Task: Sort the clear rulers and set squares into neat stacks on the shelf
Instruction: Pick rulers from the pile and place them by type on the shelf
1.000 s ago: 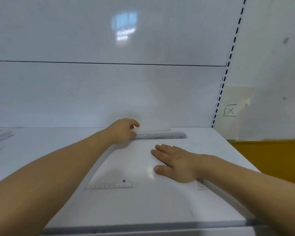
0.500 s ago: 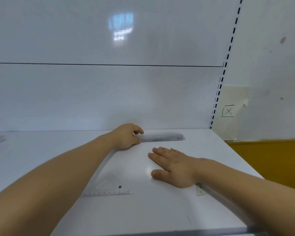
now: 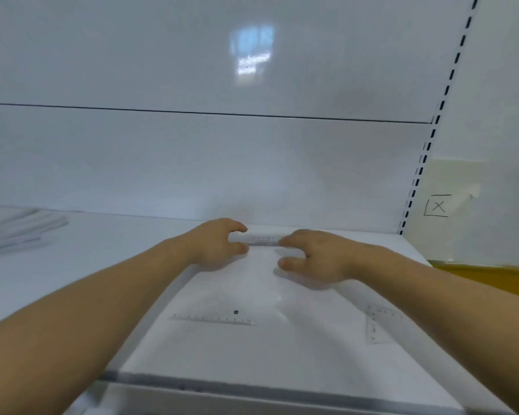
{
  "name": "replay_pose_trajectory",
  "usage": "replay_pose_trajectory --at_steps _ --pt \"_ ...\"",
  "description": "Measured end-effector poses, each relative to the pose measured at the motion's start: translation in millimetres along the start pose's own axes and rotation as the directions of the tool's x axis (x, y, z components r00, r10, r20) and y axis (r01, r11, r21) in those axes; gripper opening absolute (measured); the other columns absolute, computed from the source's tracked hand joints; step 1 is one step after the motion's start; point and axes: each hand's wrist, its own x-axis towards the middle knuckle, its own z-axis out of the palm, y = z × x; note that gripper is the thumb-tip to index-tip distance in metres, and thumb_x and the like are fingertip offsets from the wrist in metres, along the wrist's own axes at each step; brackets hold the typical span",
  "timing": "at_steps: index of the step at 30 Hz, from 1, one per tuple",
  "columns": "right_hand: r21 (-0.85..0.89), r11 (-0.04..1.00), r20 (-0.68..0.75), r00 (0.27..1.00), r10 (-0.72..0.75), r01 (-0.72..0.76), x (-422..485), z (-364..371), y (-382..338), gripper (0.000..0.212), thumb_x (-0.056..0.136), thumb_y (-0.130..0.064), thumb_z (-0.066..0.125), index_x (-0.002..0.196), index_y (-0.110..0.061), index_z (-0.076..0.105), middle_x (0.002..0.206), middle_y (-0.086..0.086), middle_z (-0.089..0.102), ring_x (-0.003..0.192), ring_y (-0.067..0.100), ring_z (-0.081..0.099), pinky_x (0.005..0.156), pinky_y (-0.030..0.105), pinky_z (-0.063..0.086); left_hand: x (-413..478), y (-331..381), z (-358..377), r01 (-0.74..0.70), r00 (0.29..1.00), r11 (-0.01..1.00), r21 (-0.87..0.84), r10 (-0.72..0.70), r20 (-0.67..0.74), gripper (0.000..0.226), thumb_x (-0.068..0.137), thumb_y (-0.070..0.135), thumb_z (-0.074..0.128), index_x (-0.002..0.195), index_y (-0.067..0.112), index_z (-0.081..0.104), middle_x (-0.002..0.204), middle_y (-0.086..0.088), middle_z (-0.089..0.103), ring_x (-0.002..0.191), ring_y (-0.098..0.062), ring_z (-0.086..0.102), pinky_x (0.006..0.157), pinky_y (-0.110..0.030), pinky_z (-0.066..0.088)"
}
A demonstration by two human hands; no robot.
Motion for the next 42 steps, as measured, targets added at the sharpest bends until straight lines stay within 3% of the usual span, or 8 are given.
replay_pose_trajectory --at_steps 10,25,33,42 --pt "-0.005 0.993 -0.066 0.991 -0.119 0.119 80.8 -37.7 -87.8 0.063 0.092 -0.061 0.036 0.144 -0.027 0.033 0.151 0.0 0.034 0.136 0.021 0.034 0.112 0.035 0.024 -117.6 -91.8 -33.3 0.302 0.952 0.953 0.033 -0.299 -0.061 0.062 0.09 0.056 0.049 0.144 0.031 0.034 0.154 0.009 0.027 0.139 -0.015 0.029 0.111 -0.029 0.022" --pt "0.07 0.931 -0.034 0.934 -0.356 0.358 175.5 4.1 -399.4 0.061 0.094 -0.058 0.036 0.146 -0.025 0.032 0.152 -0.001 0.033 0.137 0.02 0.033 0.11 0.033 0.026 -297.6 -312.5 -138.6 0.496 0.844 0.868 -0.032 -0.49 -0.218 0.054 0.092 0.049 0.05 0.141 0.028 0.04 0.152 0.005 0.033 0.137 -0.019 0.034 0.11 -0.032 0.026" --pt "0.031 0.916 0.04 0.916 -0.4 0.399 245.3 18.8 -489.6 0.061 0.096 -0.055 0.036 0.148 -0.024 0.028 0.154 0.001 0.029 0.138 0.022 0.031 0.11 0.035 0.026 -312.1 -412.1 -164.9 0.549 0.801 0.833 -0.069 -0.548 -0.242 0.053 0.092 0.049 0.05 0.14 0.028 0.042 0.15 0.004 0.036 0.134 -0.019 0.037 0.11 -0.035 0.029" --pt "0.009 0.907 0.031 0.906 -0.421 0.421 367.2 38.8 -539.7 0.068 0.094 -0.06 0.036 0.147 -0.018 0.03 0.155 0.004 0.028 0.138 0.024 0.031 0.11 0.037 0.028 -248.8 -500.2 -188.8 0.559 0.799 0.828 -0.042 -0.551 -0.24 0.062 0.09 0.056 0.049 0.143 0.027 0.038 0.152 0.003 0.032 0.136 -0.021 0.034 0.111 -0.036 0.028"
